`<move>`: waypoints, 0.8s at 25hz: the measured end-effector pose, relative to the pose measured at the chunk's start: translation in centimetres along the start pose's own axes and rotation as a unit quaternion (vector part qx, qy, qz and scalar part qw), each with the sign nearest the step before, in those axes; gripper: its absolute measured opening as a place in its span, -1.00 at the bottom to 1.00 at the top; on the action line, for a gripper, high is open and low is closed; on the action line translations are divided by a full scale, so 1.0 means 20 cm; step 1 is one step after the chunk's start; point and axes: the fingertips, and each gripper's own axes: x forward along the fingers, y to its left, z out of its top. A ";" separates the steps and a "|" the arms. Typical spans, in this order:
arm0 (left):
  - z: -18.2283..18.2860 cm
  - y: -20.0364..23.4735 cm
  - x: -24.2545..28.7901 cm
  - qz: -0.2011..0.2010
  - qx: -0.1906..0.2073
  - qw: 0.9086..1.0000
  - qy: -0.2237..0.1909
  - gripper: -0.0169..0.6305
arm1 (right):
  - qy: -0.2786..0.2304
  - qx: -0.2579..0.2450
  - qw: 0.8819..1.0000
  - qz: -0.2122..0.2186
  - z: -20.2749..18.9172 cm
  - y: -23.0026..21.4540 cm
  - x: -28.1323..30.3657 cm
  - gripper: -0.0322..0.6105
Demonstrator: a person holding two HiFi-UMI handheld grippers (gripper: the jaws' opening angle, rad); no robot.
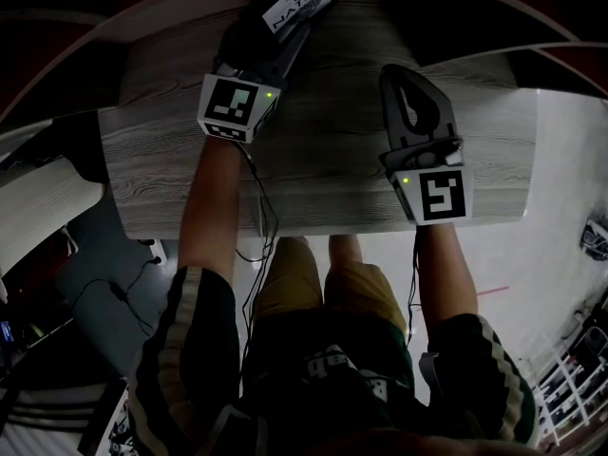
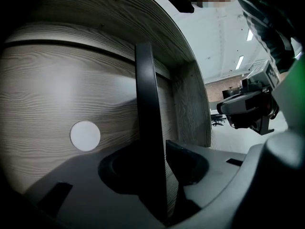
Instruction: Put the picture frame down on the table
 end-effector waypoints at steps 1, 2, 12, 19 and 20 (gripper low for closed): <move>0.00 0.00 -0.01 0.000 0.001 1.000 -0.001 -0.40 | 0.000 0.000 1.000 0.000 0.00 0.01 0.00 -0.79; 0.01 0.00 -0.03 0.001 0.003 1.000 -0.002 -0.40 | -0.001 -0.001 1.000 0.000 0.01 0.02 -0.01 -0.79; 0.03 0.01 -0.23 0.007 0.011 1.000 -0.007 -0.39 | -0.009 -0.010 1.000 0.004 0.08 0.18 -0.03 -0.79; 0.08 0.02 -0.40 0.009 0.015 1.000 -0.014 -0.38 | -0.010 -0.016 1.000 -0.010 0.14 0.30 -0.09 -0.79; 0.09 0.01 -0.43 0.011 0.014 1.000 -0.016 -0.38 | -0.013 -0.018 1.000 -0.013 0.16 0.31 -0.10 -0.79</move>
